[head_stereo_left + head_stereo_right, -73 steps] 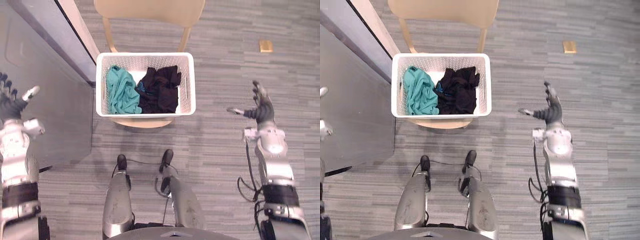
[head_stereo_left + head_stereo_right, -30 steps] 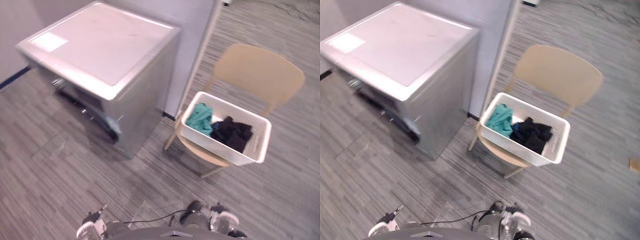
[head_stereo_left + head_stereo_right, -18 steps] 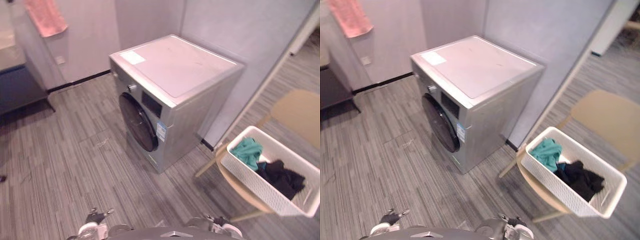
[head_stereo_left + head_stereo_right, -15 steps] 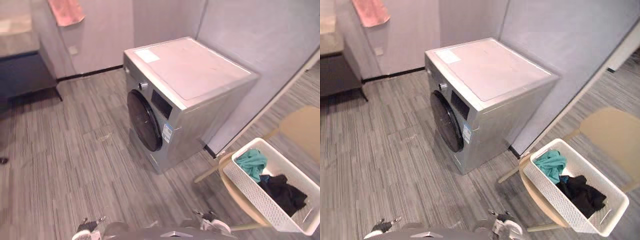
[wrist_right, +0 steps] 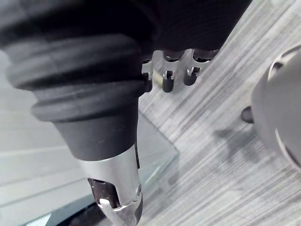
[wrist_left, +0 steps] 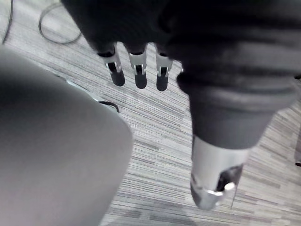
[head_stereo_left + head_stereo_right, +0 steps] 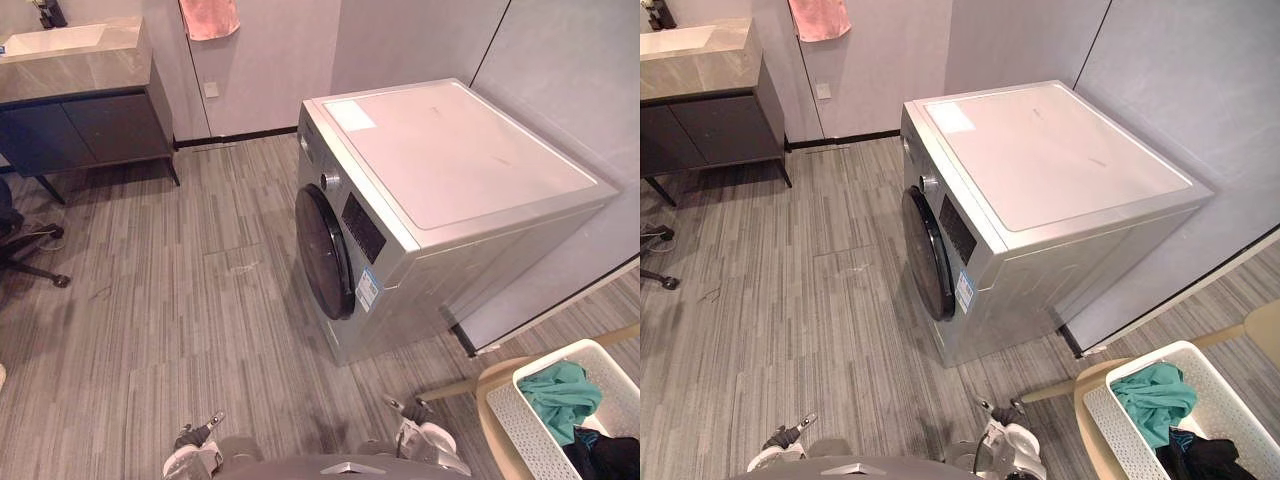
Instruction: Pick up the laundry basket with both hands and put the clothes into the washing machine.
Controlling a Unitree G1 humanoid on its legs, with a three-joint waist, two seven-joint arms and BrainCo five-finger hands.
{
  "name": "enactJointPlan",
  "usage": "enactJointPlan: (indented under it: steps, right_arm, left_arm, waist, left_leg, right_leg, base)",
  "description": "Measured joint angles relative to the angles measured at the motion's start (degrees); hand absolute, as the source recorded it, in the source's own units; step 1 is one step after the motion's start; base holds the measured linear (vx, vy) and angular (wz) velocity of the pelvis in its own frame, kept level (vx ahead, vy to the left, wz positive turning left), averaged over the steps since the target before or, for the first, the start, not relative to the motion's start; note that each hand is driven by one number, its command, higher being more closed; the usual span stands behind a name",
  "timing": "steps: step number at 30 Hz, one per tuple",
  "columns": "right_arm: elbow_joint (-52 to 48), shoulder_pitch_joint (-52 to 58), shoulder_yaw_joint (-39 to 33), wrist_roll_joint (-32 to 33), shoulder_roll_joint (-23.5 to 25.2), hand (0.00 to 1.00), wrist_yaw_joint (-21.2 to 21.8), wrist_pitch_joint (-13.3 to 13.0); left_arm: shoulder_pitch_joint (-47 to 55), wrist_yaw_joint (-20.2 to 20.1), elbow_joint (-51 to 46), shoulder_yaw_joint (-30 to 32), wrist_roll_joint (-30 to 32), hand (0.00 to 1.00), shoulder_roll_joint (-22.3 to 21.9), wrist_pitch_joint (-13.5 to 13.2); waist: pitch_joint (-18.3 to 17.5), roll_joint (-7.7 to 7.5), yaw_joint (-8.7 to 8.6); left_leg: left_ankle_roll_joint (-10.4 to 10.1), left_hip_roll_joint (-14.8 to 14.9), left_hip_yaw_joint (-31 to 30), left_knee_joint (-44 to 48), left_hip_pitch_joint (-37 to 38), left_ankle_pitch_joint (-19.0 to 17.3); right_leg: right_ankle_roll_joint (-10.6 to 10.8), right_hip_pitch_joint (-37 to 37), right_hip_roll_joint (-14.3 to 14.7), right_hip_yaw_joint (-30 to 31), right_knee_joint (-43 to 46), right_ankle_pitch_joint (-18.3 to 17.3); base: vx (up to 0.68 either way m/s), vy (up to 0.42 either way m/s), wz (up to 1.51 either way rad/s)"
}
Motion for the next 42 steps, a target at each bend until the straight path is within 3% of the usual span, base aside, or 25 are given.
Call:
enactJointPlan:
  steps: [1, 2, 4, 5, 6, 7, 8, 9, 10, 11, 12, 14, 16, 20, 23, 25, 27, 31, 33, 35, 40, 42]
  right_arm:
    - [0.08, 0.07, 1.3, -0.01, -0.09, 0.0, 0.05, 0.26]
    - [0.01, 0.01, 2.34, -0.03, -0.06, 0.0, 0.0, 0.28]
    - [-2.84, 0.09, 3.56, -0.04, 0.3, 0.0, -0.44, 0.27]
    - [-3.65, 0.17, 3.77, -0.04, 0.28, 0.0, -0.51, 0.24]
    - [-4.2, 0.23, 3.79, -0.05, 0.27, 0.0, -1.11, 0.07]
    - [-4.24, 0.24, 3.66, -0.05, 0.28, 0.0, -1.46, 0.08]
    - [-4.21, 0.53, 3.65, -0.34, 0.26, 0.0, -1.76, 0.17]
    - [-4.24, 1.05, 3.67, -0.54, 0.13, 0.0, -1.8, 0.17]
    - [-3.52, 1.28, 3.8, -0.57, -0.35, 0.0, -1.88, 0.37]
    - [-2.6, 1.15, 4.75, -0.59, -0.42, 0.0, -1.58, 1.27]
    - [-2.63, 1.21, 4.35, -0.6, -0.37, 0.0, -1.64, 1.28]
    - [-3.91, 1.38, 4.44, -0.6, -0.33, 0.0, -1.75, 1.14]
    - [-5.66, 1.21, 5.92, -0.59, -0.43, 0.0, -1.73, 0.83]
    - [-9.4, 1.82, 9.11, -0.62, -0.65, 0.0, -1.73, 0.73]
    - [-14.58, 3.14, 11.58, -0.67, -1.04, 0.0, -1.79, 0.94]
    - [-22.49, 4.35, 15.76, -2.6, -1.35, 0.0, -1.76, 1.12]
    - [-29.16, 4.7, 19.15, -2.77, -1.33, 0.0, -1.68, 0.32]
    - [-36.08, 3.33, 24.75, -2.79, -1.42, 0.0, -1.48, -1.74]
    - [-40.56, 2.85, 26.02, -2.78, -1.86, 0.0, -1.34, -2.83]
    - [-42.88, 2.88, 26.51, -2.79, -2.65, 0.0, -1.19, -2.98]
    - [-45.18, 1.74, 28.59, -2.8, -9.25, 0.0, -0.99, -3.17]
    - [-45.13, 1.61, 29.2, -2.79, -9.68, 0.0, -0.19, -3.18]
  left_arm:
    - [-0.03, 0.01, -0.01, -0.06, -0.27, 0.0, 0.25, -0.02]
    - [-0.04, 0.11, 0.01, -0.05, -0.79, 0.0, 0.49, -0.07]
    - [-0.15, 0.33, -0.14, -0.93, -1.99, 0.0, 0.89, -0.16]
    - [-0.15, 0.54, -0.09, -0.92, -2.03, 0.0, 0.88, -0.16]
    - [-0.3, 1.09, -0.06, -1.0, -2.51, 0.0, 0.92, -0.23]
    - [-0.34, 1.29, 0.01, -1.13, -2.6, 0.0, 0.86, -0.26]
    - [-0.2, 1.56, 0.14, -1.43, -2.84, 0.0, 0.77, -0.26]
    - [-0.09, 2.04, 0.24, -1.57, -3.0, 0.0, 0.41, -0.26]
    - [0.09, 2.4, 0.52, -1.74, -3.0, 0.0, 0.46, -0.24]
    - [-0.1, 2.58, 0.68, -2.53, -2.98, 0.0, 2.21, -0.28]
    - [-0.12, 3.02, 0.94, -3.55, -2.88, 0.0, 3.72, -0.33]
    - [0.04, 3.53, 2.09, -4.5, -2.61, 0.0, 4.71, -0.26]
    - [-0.09, 3.54, 3.76, -7.54, -0.92, 0.0, 5.59, -0.07]
    - [-0.27, 3.59, 5.13, -12.55, 1.99, 0.0, 6.75, -0.02]
    - [-0.53, 3.64, 5.26, -15.77, 2.74, 0.0, 6.35, 0.02]
    - [-0.44, 3.55, 5.26, -18.39, 2.87, 0.0, 5.85, 0.02]
    - [-0.5, 3.5, 4.95, -18.66, 3.09, 0.0, 5.96, 0.0]
    - [-0.84, 3.52, 4.68, -18.72, 3.85, 0.0, 6.81, 0.0]
    - [-1.97, 3.5, 5.28, -18.75, 3.86, 0.0, 7.55, 0.18]
    - [-2.25, 3.53, 5.23, -18.58, 3.84, 0.0, 8.41, 0.21]
    - [-2.64, 3.55, 5.22, -18.64, 3.83, 0.0, 6.84, 0.55]
    - [-2.57, 3.51, 5.25, -18.75, 3.85, 0.0, 6.72, 0.77]
  waist:
    - [0.19, 0.15, 0.4]
    - [0.29, -1.01, 0.71]
    - [0.56, -1.27, 1.15]
    - [0.58, -1.33, 1.09]
    - [0.5, -1.73, 1.12]
    - [0.49, -1.74, 1.11]
    - [0.42, -1.6, 1.1]
    - [0.15, -1.12, 1.11]
    - [-0.16, -1.32, 1.36]
    - [-0.14, -3.21, 1.38]
    - [-0.39, -4.72, 1.03]
    - [-0.98, -5.62, 0.81]
    - [-1.18, -5.51, 0.07]
    - [-2.45, -6.09, -0.14]
    - [-0.76, -3.75, -0.55]
    - [0.13, -2.65, -1.46]
    - [1.15, -3.11, -1.6]
    - [1.64, -4.15, -1.53]
    - [2.2, -5.14, -1.48]
    - [2.62, -6.34, -1.38]
    - [3.02, -2.65, -1.4]
    - [2.85, -2.4, -1.42]
  left_leg:
    - [0.09, 0.25, 0.63, 1.84, -0.64, 2.16]
    - [0.8, 0.73, 1.98, 4.35, -1.1, 5.2]
    - [5.26, 4.5, 8.45, 3.27, -1.76, -1.94]
    - [5.67, 4.86, 9.54, 0.2, -1.56, -3.2]
    - [6.2, 4.79, 10.84, -11.36, -0.3, -3.72]
    - [6.51, 4.79, 10.81, -16.42, 0.42, -3.29]
    - [7.58, 4.79, 10.74, -25.16, 2.02, -0.73]
    - [9.43, 4.71, 10.52, -32.34, 3.72, 4.38]
    - [0.81, 3.36, 10.2, -34.32, 5.04, 6.86]
    - [1.51, 0.58, 10.6, -35.58, 5.44, 6.34]
    - [2.06, -0.67, 11.43, -36.23, 5.77, 6.1]
    - [2.64, -2.08, 13.21, -36.95, 7.78, 5.72]
    - [3.38, -3.12, 15.07, -40.15, 10.51, 5.93]
    - [4.32, -5.4, 18.6, -45.73, 12.41, 8.16]
    - [4.3, -6.42, 19.2, -52.4, 15.95, 9.54]
    - [4.28, -6.59, 19.54, -55.23, 17.91, 9.75]
    - [4.27, -6.34, 19.85, -55.46, 18.57, 9.75]
    - [3.39, -5.33, 19.8, -55.46, 17.31, 10.38]
    - [3.03, -5.3, 18.4, -55.47, 14.85, 12.14]
    - [2.66, -5.98, 16.81, -55.48, 13.49, 13.33]
    - [2.45, -3.35, 13.44, -55.53, 11.71, 14.53]
    - [2.4, -3.25, 13.55, -55.53, 11.36, 16.04]
  right_leg:
    - [0.16, 0.63, -0.18, 0.64, -0.69, 0.11]
    - [0.41, 2.13, -0.55, 1.55, -2.15, 0.66]
    - [1.5, 3.24, -1.93, 3.86, -4.84, 1.95]
    - [1.92, 3.16, -2.56, 4.48, -5.17, 2.2]
    - [3.42, 3.12, -4.59, 5.67, -6.06, 3.07]
    - [3.91, 3.14, -5.24, 5.92, -6.28, 3.35]
    - [4.53, 3.11, -6.14, 6.35, -6.34, 3.69]
    - [5.41, 3.11, -6.6, 6.7, -6.41, 4.08]
    - [6.68, 3.0, -7.44, 7.74, -6.85, 4.22]
    - [6.32, 2.67, -8.81, 10.18, -8.05, 4.98]
    - [5.8, 2.75, -8.16, 11.64, -9.2, 5.93]
    - [6.34, 3.06, -9.37, 12.55, -10.3, 9.78]
    - [6.3, 2.56, -9.96, 14.68, -10.38, 12.57]
    - [6.71, -0.98, -11.51, 18.01, -9.28, 13.89]
    - [5.69, -6.57, -10.74, 20.91, 0.14, 15.39]
    - [1.3, -13.45, -9.54, 22.37, 11.58, 18.64]
    - [1.34, -15.73, -9.23, 22.2, 14.69, 21.28]
    - [3.46, -14.3, -9.28, 17.99, 8.47, 19.86]
    - [5.84, -10.19, -9.21, 15.93, -0.8, 16.73]
    - [6.27, -7.05, -9.65, 15.51, -6.44, 11.54]
    - [6.34, -6.53, -7.05, 11.46, -7.62, 9.75]
    - [6.33, -6.97, -6.95, 11.59, -7.75, 9.61]
  base:
    - [0.11, 0.066, -0.39]
    - [0.12, 0.089, -0.43]
    - [0.12, 0.143, -0.56]
    - [0.18, 0.255, -0.52]
    - [0.17, 0.265, -0.34]
    - [0.18, 0.303, -0.31]
    - [0.15, 0.33, -0.18]
    - [0.14, 0.341, -0.23]
    - [0.17, 0.398, -0.17]
    - [0.12, 0.304, -0.06]
    - [0.12, 0.298, -0.05]
    - [0.07, 0.232, -0.36]
    - [-0.01, 0.177, -0.45]
    - [-0.07, 0.079, -0.41]
    - [-0.12, 0.031, -0.34]
    - [-0.17, 0.018, -0.2]
    - [-0.1, 0.003, -0.2]
    - [-0.07, -0.027, -0.21]
    - [-0.04, -0.063, 0.07]
    - [-0.01, -0.123, 0.38]
    - [0.01, -0.118, 0.27]
    - [0.06, -0.013, -0.07]
